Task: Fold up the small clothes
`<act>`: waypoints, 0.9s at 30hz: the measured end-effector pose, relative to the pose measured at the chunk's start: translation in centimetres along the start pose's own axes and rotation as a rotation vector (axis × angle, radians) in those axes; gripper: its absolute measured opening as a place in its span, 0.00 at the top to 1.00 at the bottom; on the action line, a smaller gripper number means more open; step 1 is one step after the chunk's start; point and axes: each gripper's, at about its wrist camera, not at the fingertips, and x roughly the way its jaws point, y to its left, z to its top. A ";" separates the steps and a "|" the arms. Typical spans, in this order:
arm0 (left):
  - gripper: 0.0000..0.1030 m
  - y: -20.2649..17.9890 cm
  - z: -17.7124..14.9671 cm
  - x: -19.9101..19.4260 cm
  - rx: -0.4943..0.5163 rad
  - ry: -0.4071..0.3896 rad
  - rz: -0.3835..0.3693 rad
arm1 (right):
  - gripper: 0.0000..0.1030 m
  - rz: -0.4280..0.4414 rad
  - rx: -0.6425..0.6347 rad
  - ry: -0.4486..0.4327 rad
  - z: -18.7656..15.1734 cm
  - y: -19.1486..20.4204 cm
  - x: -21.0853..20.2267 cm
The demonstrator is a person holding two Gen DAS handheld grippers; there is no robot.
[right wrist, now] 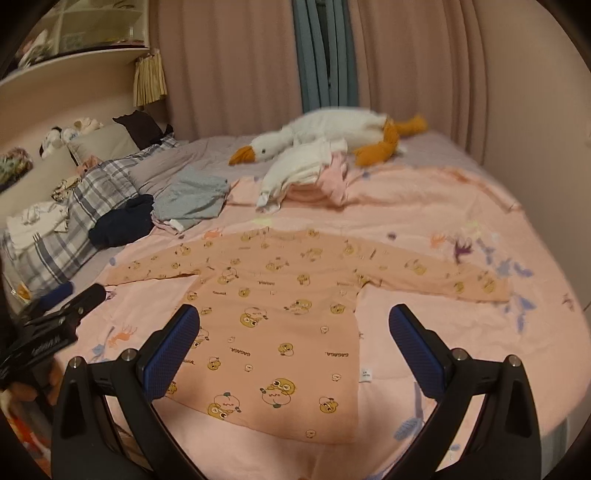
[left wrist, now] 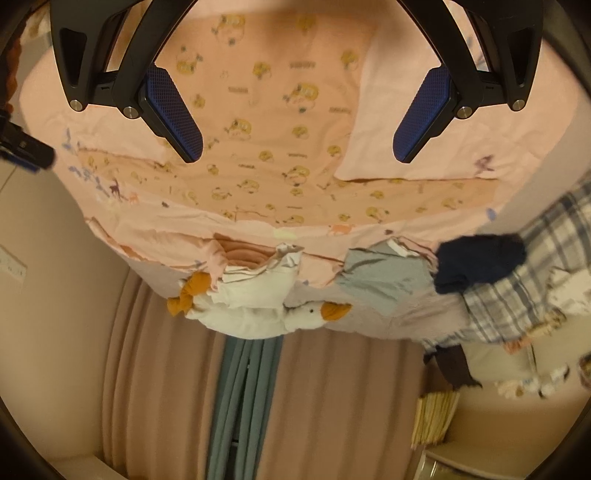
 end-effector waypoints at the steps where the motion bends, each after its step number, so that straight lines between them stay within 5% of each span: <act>1: 0.01 0.6 0.4 1.8 -0.008 0.006 -0.020 | 0.00 0.011 0.025 0.020 0.4 -1.3 0.9; 7: 0.01 5.9 -0.5 15.0 -0.105 0.190 -0.061 | 0.00 -0.087 0.373 0.109 2.5 -14.7 8.0; 13: 0.01 8.4 -1.9 22.5 -0.177 0.316 -0.060 | 0.01 -0.187 0.567 0.206 1.6 -26.8 14.6; 17: 0.02 9.7 -2.7 25.3 -0.371 0.399 -0.257 | 0.04 -0.146 0.760 0.228 -1.1 -32.5 16.6; 20: 0.17 9.1 -3.3 25.4 -0.360 0.419 -0.351 | 0.06 -0.146 0.880 0.185 -3.1 -35.3 16.4; 21: 0.31 8.8 -3.4 25.7 -0.334 0.430 -0.349 | 0.07 -0.148 0.898 0.177 -3.4 -35.9 16.3; 26: 0.62 8.2 -3.9 25.6 -0.277 0.425 -0.228 | 0.18 -0.144 1.000 0.111 -5.7 -38.7 16.3; 27: 0.68 8.5 -3.9 25.7 -0.293 0.424 -0.222 | 0.27 -0.140 1.019 0.106 -6.0 -39.3 16.7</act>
